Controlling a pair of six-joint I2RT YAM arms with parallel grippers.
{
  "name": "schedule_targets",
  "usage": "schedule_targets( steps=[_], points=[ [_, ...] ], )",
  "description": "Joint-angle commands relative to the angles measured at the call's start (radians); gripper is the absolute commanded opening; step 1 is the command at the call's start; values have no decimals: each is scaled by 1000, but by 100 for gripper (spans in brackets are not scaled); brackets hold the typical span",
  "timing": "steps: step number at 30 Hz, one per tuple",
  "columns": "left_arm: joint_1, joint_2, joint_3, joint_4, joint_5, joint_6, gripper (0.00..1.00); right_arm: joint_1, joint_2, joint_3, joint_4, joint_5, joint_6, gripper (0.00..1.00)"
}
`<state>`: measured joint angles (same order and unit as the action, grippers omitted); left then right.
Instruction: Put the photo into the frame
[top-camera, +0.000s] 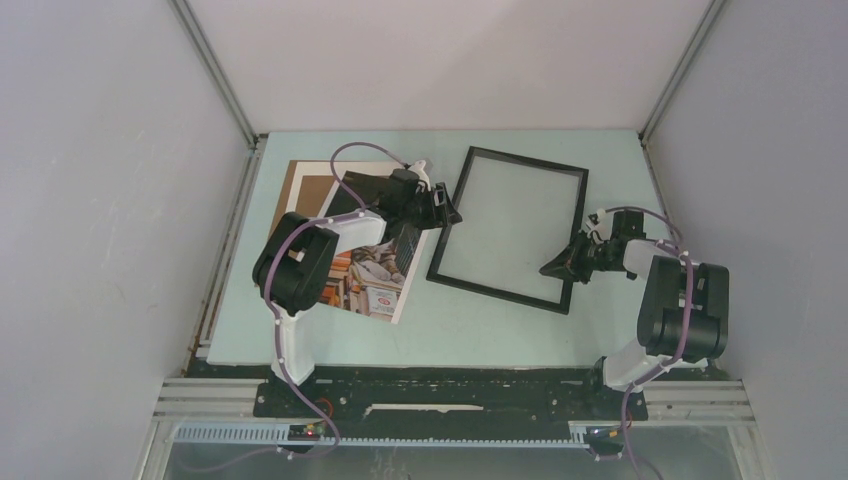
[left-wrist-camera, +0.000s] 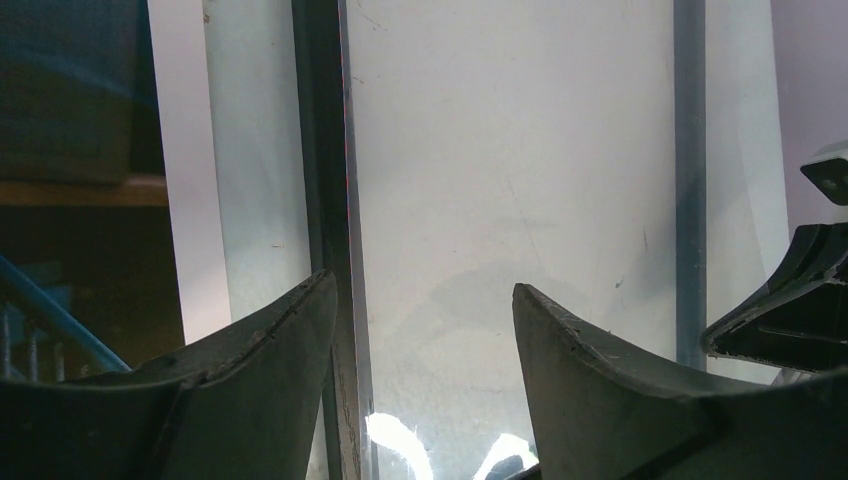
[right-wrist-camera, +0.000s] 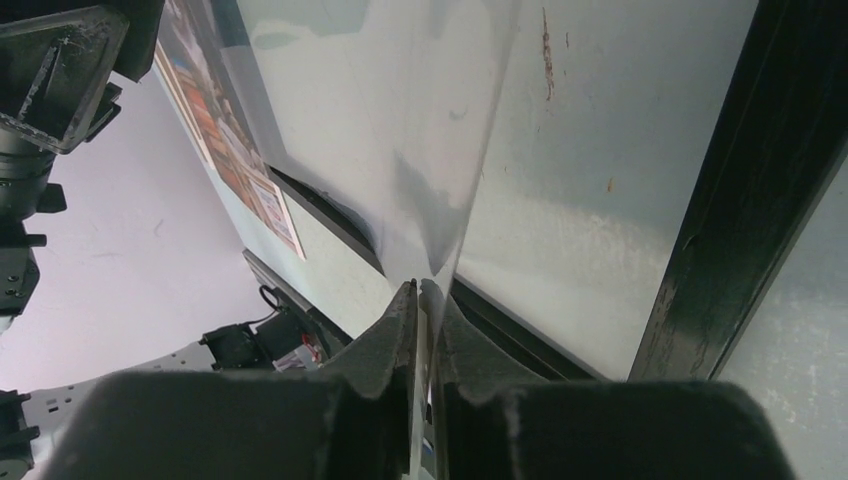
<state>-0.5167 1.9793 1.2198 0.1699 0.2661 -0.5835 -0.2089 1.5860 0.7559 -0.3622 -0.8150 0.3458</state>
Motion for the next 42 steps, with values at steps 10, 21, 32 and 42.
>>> schedule_targets(
  steps=[10, 21, 32, 42],
  points=[
    [6, 3, 49, 19, 20, 7, 72, 15, -4, 17, 177, 60, 137, 50],
    [12, 4, 46, 22, 18, -8, 72, 11, 33, -18, 345, 156, 306, 37],
    [23, 27, 63, 10, 34, -29, 72, -3, 104, 32, 278, 24, 142, 5],
    [23, 34, 70, 5, 34, -29, 72, -27, 141, 104, 162, -60, 65, 0]
  ],
)
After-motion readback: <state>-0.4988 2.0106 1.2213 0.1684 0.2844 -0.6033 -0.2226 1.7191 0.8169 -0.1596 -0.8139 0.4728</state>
